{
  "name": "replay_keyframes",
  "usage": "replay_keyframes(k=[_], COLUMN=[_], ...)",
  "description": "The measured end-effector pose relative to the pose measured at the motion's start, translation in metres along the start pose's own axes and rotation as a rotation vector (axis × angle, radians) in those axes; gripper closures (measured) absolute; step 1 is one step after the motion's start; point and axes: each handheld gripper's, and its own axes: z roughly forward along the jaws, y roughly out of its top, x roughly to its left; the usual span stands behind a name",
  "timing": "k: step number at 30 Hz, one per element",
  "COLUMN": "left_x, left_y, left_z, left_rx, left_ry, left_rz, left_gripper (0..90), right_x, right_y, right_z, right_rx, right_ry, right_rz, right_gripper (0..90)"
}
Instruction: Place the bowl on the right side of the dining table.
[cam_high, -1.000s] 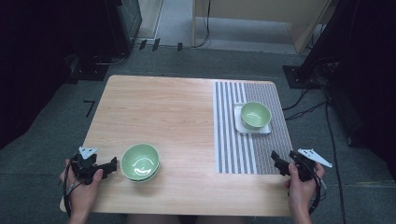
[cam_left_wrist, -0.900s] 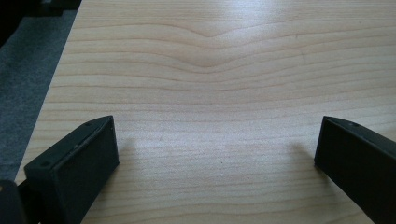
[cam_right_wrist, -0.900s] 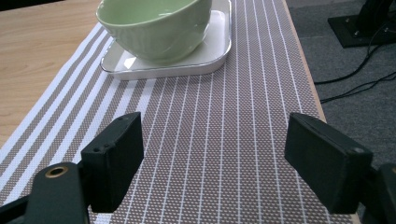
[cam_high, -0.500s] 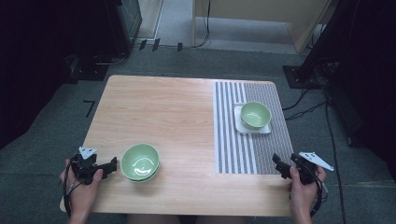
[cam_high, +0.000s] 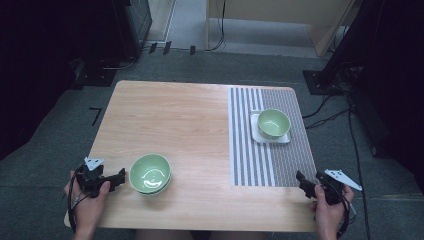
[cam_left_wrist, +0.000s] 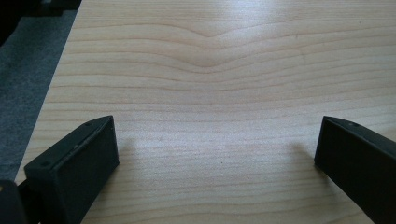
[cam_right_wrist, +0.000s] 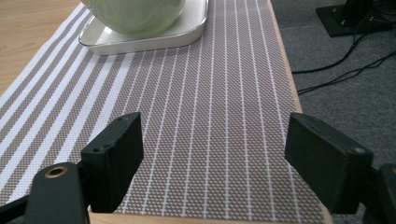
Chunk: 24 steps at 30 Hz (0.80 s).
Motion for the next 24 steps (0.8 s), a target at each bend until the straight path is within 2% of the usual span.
replay_keyframes(k=[16, 24], left_x=[0.000, 0.000], left_y=[0.000, 0.000], left_z=[0.000, 0.000], left_rx=[0.000, 0.000], left_ry=[0.000, 0.000], left_rz=[0.000, 0.000], left_gripper=[0.0, 0.0], right_x=[-0.017, -0.014], right_y=[-0.015, -0.020], right_z=[-0.006, 0.000], right_rx=[0.033, 0.067], right_ry=[-0.025, -0.015], right_rz=[0.011, -0.006], right_gripper=[19.8, 19.2])
